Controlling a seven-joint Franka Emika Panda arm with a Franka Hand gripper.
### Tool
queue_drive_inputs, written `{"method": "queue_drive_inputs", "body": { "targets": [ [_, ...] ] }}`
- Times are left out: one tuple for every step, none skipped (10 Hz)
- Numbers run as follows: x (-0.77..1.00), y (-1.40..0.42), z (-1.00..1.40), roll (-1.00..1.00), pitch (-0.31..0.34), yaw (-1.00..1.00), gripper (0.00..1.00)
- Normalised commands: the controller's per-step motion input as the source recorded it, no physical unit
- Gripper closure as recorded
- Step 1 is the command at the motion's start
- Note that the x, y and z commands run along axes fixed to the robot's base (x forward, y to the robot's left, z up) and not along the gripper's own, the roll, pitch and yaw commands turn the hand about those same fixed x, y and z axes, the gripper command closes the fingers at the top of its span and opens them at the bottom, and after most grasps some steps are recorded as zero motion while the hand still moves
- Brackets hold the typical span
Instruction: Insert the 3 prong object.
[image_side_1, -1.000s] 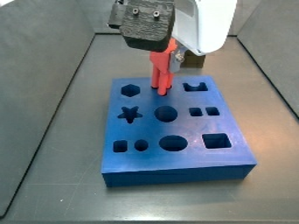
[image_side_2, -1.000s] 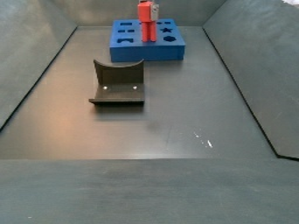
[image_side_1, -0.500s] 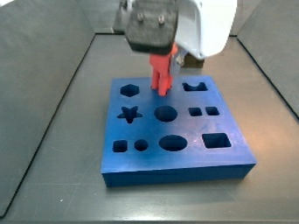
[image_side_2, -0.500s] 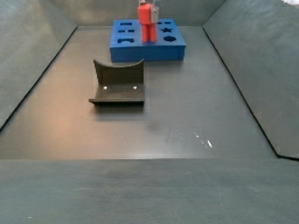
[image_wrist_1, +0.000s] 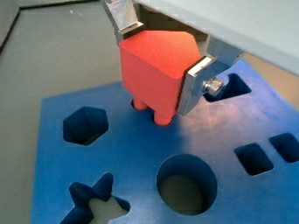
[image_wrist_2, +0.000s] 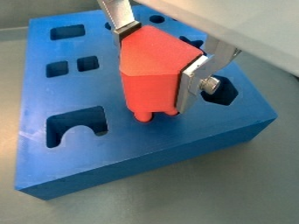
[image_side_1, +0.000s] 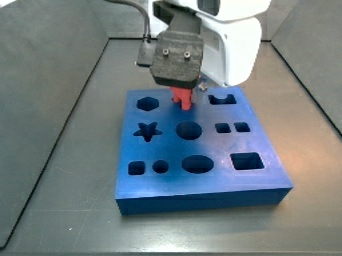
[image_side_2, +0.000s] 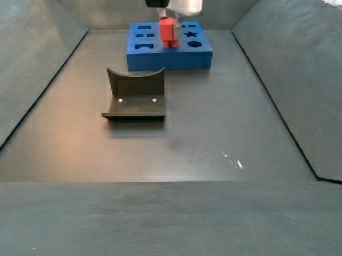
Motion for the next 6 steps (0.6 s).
{"method": "queue_drive_inputs", "body": {
  "targets": [
    [0.00,0.00,-0.30,-0.07,0.000,-0.01,1.00],
    [0.00,0.00,-0.34,-0.08,-0.006,0.00,1.00],
    [0.00,0.02,-0.32,-0.05,-0.034,0.00,1.00],
    [0.00,0.00,-0.17,-0.03,-0.026,0.00,1.00],
    [0.00,0.01,0.00,-0.05,-0.020,0.00,1.00],
    [0.00,0.00,0.00,0.00,0.000,0.00,1.00]
  ]
}}
